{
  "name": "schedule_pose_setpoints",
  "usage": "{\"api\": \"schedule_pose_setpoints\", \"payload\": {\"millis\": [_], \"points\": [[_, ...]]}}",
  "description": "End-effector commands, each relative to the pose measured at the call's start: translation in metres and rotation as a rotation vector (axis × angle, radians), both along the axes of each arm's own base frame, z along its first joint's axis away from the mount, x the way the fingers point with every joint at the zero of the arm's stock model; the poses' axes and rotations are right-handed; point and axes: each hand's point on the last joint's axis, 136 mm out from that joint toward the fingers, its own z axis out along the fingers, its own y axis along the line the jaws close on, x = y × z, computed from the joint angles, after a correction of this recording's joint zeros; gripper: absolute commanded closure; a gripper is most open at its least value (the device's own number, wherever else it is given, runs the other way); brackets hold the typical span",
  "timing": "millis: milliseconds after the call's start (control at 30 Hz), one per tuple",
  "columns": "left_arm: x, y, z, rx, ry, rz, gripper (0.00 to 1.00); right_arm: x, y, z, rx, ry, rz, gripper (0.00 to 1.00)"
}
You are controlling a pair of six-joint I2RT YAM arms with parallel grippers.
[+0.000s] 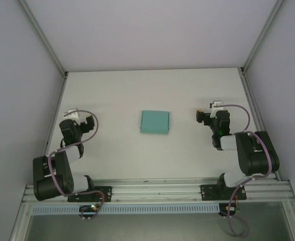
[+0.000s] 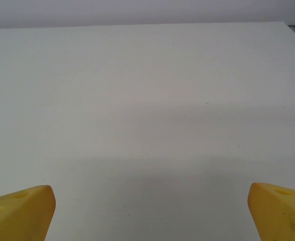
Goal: Assemble paper box
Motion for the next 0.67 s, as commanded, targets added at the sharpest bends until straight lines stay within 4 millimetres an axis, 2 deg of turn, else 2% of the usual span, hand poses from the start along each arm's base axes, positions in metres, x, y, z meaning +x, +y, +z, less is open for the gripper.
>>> {"api": "schedule_pose_setpoints", "payload": {"millis": [0, 67, 100, 133, 200, 267, 300, 333, 367, 433, 467, 633], "points": [[-0.003, -0.014, 0.016, 0.038, -0.087, -0.062, 0.0, 0.003, 0.004, 0.01, 0.024, -0.043, 0.017, 0.0], [-0.004, -0.023, 0.024, 0.011, -0.138, -0.064, 0.0, 0.003, 0.004, 0.011, 0.023, -0.044, 0.015, 0.0], [-0.004, -0.035, 0.03, 0.018, -0.179, -0.099, 0.0, 0.003, 0.004, 0.011, 0.023, -0.043, 0.015, 0.0], [0.001, -0.037, 0.031, 0.055, -0.184, -0.083, 0.0, 0.003, 0.004, 0.011, 0.023, -0.043, 0.015, 0.0], [0.015, -0.038, 0.01, 0.063, -0.105, -0.083, 0.0, 0.003, 0.004, 0.011, 0.023, -0.043, 0.015, 0.0], [0.025, -0.037, -0.009, 0.091, -0.103, -0.054, 0.0, 0.004, 0.004, 0.012, 0.021, -0.045, 0.013, 0.0], [0.027, -0.032, -0.01, 0.095, -0.113, -0.03, 0.0, 0.003, 0.004, 0.011, 0.018, -0.041, 0.014, 0.01], [0.023, -0.026, -0.015, 0.051, -0.048, -0.003, 0.0, 0.003, 0.004, 0.011, 0.017, -0.042, 0.016, 0.0], [0.025, -0.018, -0.015, 0.04, -0.031, 0.034, 0.0, 0.004, 0.006, 0.011, 0.016, -0.041, 0.022, 0.0], [0.033, -0.024, -0.013, 0.105, -0.046, 0.027, 0.0, 0.004, 0.006, 0.01, 0.018, -0.037, 0.027, 0.0], [0.033, -0.027, -0.017, 0.101, -0.003, 0.028, 0.0, 0.004, 0.006, 0.01, 0.016, -0.037, 0.026, 0.0], [0.033, -0.024, -0.014, 0.128, -0.031, 0.051, 0.0, 0.004, 0.007, 0.011, 0.016, -0.039, 0.027, 0.0]]}}
